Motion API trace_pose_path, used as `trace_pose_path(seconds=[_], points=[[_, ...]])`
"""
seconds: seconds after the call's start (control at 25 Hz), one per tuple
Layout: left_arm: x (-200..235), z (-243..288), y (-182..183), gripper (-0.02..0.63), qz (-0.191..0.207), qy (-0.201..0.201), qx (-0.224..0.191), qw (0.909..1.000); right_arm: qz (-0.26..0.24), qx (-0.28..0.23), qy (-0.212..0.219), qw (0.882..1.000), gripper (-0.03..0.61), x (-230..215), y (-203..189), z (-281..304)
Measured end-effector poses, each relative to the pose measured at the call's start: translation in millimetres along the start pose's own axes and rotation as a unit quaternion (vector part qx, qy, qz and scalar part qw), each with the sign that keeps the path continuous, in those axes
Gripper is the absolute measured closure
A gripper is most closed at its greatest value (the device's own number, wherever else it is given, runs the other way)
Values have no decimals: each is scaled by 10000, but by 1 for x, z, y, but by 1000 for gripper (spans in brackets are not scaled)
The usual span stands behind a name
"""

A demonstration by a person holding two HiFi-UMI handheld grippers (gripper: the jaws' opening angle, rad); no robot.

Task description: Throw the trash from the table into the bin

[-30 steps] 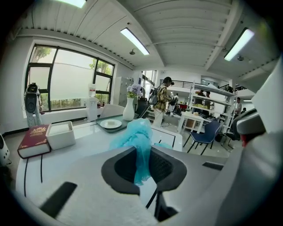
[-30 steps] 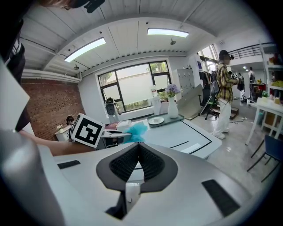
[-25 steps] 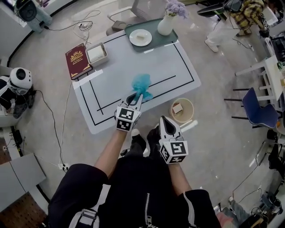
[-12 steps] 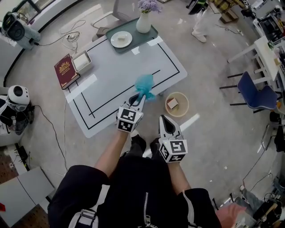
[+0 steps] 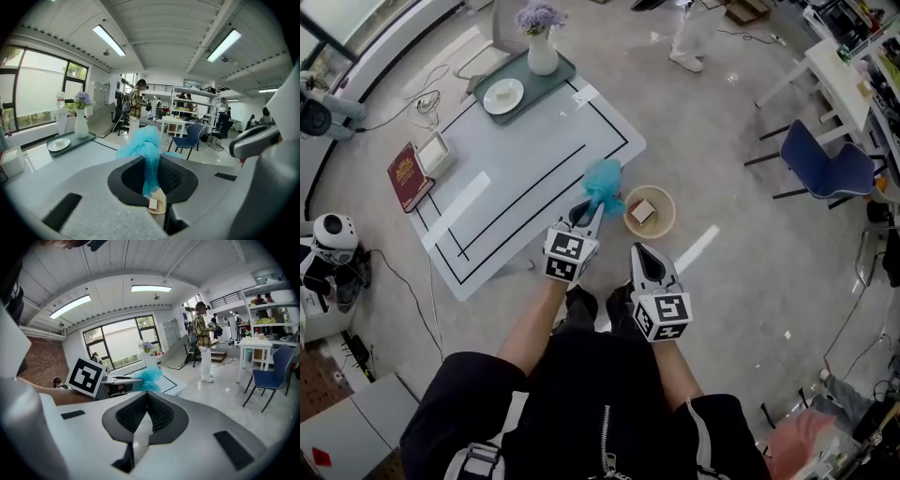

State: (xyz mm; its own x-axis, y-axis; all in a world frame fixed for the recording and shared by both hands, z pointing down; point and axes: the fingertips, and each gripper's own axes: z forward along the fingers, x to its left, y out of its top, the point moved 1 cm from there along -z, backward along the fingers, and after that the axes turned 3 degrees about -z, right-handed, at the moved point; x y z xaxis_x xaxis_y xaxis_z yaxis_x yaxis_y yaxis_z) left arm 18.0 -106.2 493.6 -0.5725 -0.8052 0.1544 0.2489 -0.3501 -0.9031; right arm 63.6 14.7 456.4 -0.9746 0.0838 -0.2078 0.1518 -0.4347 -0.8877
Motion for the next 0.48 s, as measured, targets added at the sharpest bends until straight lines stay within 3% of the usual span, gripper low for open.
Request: trace_pose_path(seconds=[0.48], points=[[-88,70,12,584,135,-204,152,9996,198,-182,-60,9996,570,-106,4,-42]])
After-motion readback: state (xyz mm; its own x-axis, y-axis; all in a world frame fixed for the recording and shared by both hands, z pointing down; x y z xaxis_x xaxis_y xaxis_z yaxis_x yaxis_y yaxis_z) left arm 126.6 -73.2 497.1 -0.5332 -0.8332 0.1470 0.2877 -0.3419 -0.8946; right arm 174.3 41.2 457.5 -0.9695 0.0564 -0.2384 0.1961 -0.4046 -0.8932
